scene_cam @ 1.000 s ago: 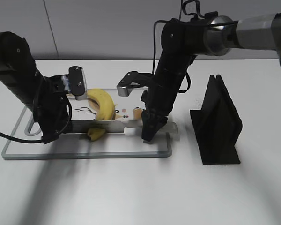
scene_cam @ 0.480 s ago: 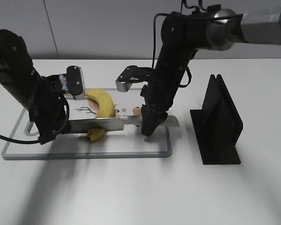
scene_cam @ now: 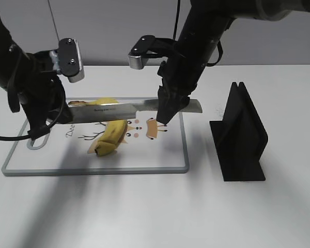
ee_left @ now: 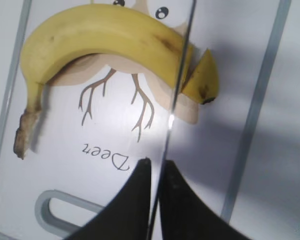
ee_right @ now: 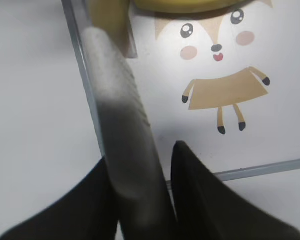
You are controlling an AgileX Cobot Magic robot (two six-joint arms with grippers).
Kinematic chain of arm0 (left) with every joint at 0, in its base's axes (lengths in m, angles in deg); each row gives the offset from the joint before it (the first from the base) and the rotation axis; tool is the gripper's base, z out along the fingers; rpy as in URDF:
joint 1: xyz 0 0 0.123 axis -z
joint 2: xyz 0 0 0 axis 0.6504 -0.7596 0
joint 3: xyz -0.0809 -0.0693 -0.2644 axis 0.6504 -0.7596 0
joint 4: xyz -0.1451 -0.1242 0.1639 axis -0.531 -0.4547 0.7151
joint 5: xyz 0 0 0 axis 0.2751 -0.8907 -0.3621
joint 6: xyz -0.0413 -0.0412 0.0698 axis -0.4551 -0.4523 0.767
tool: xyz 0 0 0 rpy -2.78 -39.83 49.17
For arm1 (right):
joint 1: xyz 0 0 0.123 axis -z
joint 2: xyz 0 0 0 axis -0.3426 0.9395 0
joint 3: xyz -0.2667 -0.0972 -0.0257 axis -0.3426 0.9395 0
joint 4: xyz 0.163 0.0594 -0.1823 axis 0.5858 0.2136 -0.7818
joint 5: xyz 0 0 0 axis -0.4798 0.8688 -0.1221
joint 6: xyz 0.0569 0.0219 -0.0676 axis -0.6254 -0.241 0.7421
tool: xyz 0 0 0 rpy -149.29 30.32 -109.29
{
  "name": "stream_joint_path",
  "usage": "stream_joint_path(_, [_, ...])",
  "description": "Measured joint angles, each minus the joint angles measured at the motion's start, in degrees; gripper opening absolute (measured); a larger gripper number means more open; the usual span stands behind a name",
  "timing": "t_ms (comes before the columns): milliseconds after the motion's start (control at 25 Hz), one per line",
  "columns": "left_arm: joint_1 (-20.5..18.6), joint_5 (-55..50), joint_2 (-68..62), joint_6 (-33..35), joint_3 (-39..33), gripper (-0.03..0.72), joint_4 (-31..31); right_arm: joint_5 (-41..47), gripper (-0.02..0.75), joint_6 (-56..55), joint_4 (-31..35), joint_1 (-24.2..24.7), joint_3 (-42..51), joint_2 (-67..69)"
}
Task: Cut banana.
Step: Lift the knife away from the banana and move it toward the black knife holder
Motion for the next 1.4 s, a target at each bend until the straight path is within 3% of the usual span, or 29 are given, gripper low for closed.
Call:
stream_joint_path(240, [0.11,-1.30,0.88,0.00,0.00,0.019,0.19,0.87,0.246,0.00,0.11,-0.05,0.00,-0.51])
stream_joint_path(360, [0.09,-1.31,0.88,-0.11,0.00,0.060,0.25,0.98,0.246,0.00,0.29,-0.05,0.00,-0.58])
stream_joint_path(480, [0.09,-0.46,0.98,-0.70,0.00,0.226,0.19,1.38,0.230,0.46,1.07,-0.05,0.00,-0.58])
stream_joint_path(600, [0.17,1.14,1.36,-0.91,0.00,0.485,-0.07,1.33,0.195,1.33,1.62,-0.05,0.00,-0.59])
stream_joint_path(720, [0.17,3.41,2.84,-1.02,0.00,0.633,-0.28,0.43,0.169,0.96,1.50,-0.05,0.00,-0.95])
stream_joint_path(1080, [-0.90,10.06,10.26,-7.59,-0.04,0.679,-0.35,0.04,0.169,0.87,0.78,0.06,0.00,-5.25])
stream_joint_path(1240, [-3.27,9.48,13.74,-18.50,-0.04,0.678,2.63,0.63,0.169,-1.20,0.90,0.06,0.00,-8.45])
stream_joint_path(1400, [-5.62,5.21,17.93,-34.18,-0.04,0.669,11.86,1.24,0.169,-5.82,0.90,0.06,0.00,-11.66])
